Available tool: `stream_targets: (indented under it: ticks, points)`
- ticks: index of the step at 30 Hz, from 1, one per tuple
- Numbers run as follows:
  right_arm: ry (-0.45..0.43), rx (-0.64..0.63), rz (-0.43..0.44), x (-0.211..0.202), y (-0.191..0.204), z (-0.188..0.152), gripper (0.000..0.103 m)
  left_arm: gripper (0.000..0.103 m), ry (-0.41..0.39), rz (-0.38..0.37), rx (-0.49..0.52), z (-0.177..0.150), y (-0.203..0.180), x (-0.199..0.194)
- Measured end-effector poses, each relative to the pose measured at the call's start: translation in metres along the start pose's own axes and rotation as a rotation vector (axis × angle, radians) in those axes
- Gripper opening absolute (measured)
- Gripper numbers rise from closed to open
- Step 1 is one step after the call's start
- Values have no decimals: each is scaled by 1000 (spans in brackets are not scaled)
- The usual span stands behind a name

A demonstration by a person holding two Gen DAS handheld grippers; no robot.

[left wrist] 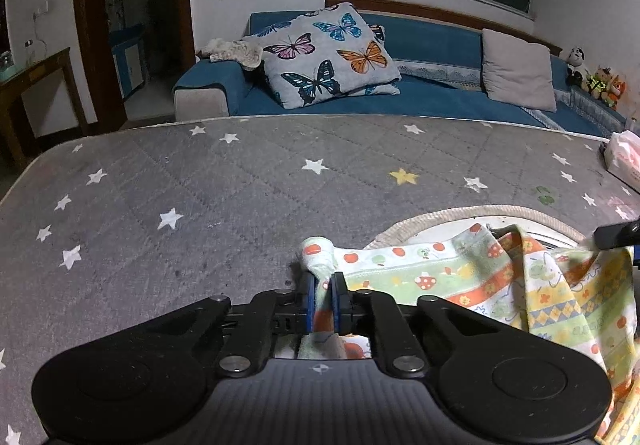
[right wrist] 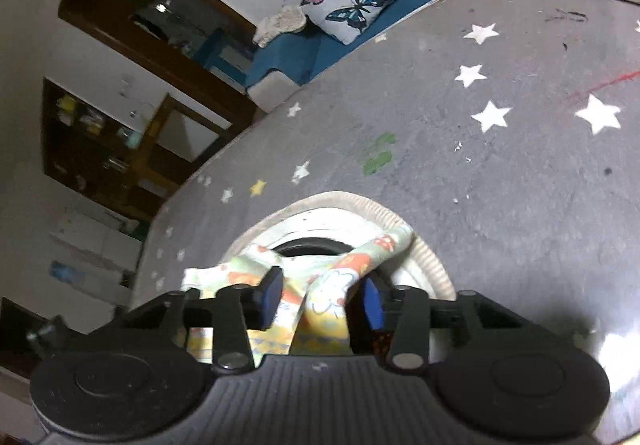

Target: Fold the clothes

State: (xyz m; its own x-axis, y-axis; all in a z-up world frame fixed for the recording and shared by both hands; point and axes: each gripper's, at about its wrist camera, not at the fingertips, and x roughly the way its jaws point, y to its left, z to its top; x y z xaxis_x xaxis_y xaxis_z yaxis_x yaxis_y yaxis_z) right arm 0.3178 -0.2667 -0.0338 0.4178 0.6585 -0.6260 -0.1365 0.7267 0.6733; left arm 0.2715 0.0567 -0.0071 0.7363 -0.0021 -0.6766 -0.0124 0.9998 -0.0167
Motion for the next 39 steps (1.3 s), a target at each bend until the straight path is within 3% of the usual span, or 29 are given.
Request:
stream_targets:
  ticks: [1, 5, 7, 9, 14, 16, 18, 19, 23, 27, 31, 33, 35, 39]
  points:
    - [-9, -7, -9, 2, 1, 0, 11, 12, 2, -1, -2, 0, 0, 1]
    - [-84, -75, -19, -3, 12, 2, 5, 6, -26, -4, -16, -1, 4, -3]
    - [-158, -148, 2, -14, 23, 2, 5, 6, -68, 1, -37, 2, 10, -10]
    - [-177, -178, -30, -15, 24, 3, 5, 6, -104, 4, -61, 5, 16, -16]
    - [-202, -233, -131, -13, 24, 3, 9, 10, -63, 25, -84, 8, 26, -1]
    - [-212, -255, -172, -12, 24, 3, 9, 25, -49, 36, -82, 6, 28, 3]
    - [-222, -277, -212, -11, 23, 4, 9, 49, -58, 40, -72, 5, 31, 2]
    - [-227, -288, -233, -10, 23, 4, 10, 50, -61, 41, -65, 5, 31, 1]
    - [-197, -362, -254, -1, 35, 3, 10, 48, -48, 50, -18, 7, 28, 9]
    - [-160, -431, -313, 13, 49, 0, 11, 29, -47, 81, 16, 10, 24, 21]
    - [-152, -423, -353, 8, 45, -3, 11, 30, -45, 111, 16, 15, 24, 23]
    - [-147, -403, -335, -4, 42, -4, 15, 31, -44, 111, 1, 13, 26, 17]
    - [-141, -395, -328, -17, 41, -7, 36, 41, -47, 109, 7, 7, 24, 7]
    - [-134, -424, -365, -47, 38, -27, 38, 61, -56, 96, 41, -8, 11, -19]
